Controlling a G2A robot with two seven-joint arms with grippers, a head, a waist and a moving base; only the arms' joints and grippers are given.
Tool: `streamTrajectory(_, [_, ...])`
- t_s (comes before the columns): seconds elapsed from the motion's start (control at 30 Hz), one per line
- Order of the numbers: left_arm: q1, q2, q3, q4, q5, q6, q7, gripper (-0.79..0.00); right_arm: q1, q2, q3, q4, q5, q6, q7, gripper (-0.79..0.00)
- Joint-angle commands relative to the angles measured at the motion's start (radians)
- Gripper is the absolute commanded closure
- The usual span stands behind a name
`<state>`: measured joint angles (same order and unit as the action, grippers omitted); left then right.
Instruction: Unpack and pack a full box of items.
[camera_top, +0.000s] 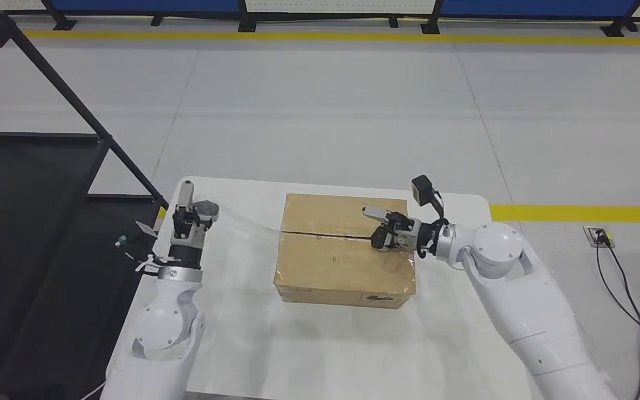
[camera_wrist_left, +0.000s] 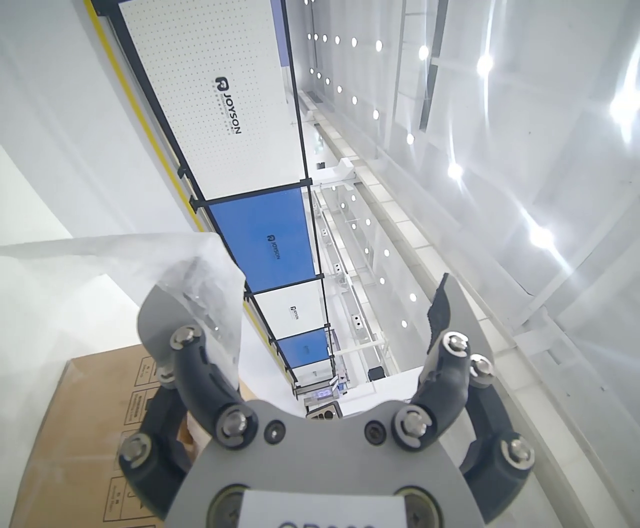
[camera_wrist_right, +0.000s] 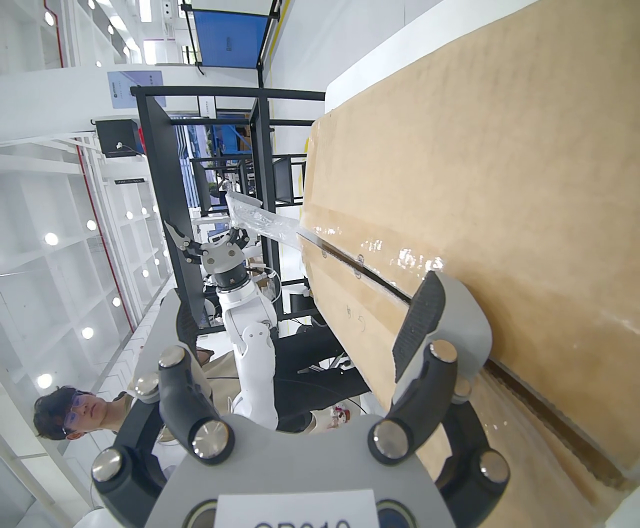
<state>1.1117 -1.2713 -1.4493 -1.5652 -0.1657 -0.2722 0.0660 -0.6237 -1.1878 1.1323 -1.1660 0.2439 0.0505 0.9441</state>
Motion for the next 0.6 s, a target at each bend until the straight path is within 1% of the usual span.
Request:
streamTrajectory(0.0, [0.007,-0.002,0.005,-0.017,0.017,-0.001,0.012,-0.785,-0.003,0.001,0.003,-0.003,0.001,0.004,-0.001,-0.785])
streamTrajectory(0.2, [0.014,-0.008,0.020,-0.063,0.074,0.005,0.048,-0.785,-0.004,0.002,0.004,-0.004,0.007,0.027,0.004,-0.785])
streamTrajectory(0.4, [0.007,-0.013,0.036,-0.087,0.124,0.020,0.065,-0.785,-0.021,0.006,0.022,-0.013,0.022,-0.015,-0.005,-0.785])
streamTrajectory(0.57, [0.005,-0.020,0.067,-0.123,0.183,0.031,0.084,-0.785,-0.050,0.015,0.050,-0.040,0.025,-0.032,-0.003,-0.785])
